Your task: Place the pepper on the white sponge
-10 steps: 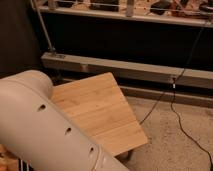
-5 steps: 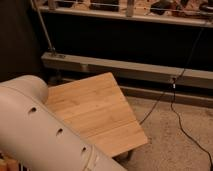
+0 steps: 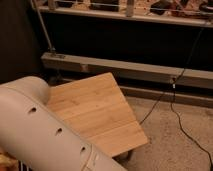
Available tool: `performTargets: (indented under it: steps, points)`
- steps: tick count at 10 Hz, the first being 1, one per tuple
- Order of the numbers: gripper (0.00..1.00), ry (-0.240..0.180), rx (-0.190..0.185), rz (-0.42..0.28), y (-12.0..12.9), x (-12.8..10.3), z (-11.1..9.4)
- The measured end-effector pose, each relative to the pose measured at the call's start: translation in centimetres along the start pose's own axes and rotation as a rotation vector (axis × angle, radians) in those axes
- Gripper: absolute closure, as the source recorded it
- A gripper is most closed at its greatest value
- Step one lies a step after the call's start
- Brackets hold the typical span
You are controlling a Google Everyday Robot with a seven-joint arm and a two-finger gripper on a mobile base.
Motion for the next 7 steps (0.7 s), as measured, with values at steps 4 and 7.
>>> performTargets:
  steps: [4,7]
  points:
    - [0.6,-0.003,-0.022,0.004,0.5,-0.3,0.2]
    - [0.81,-0.013,-0.066,-0.01,2.8,-0.9,-0.1]
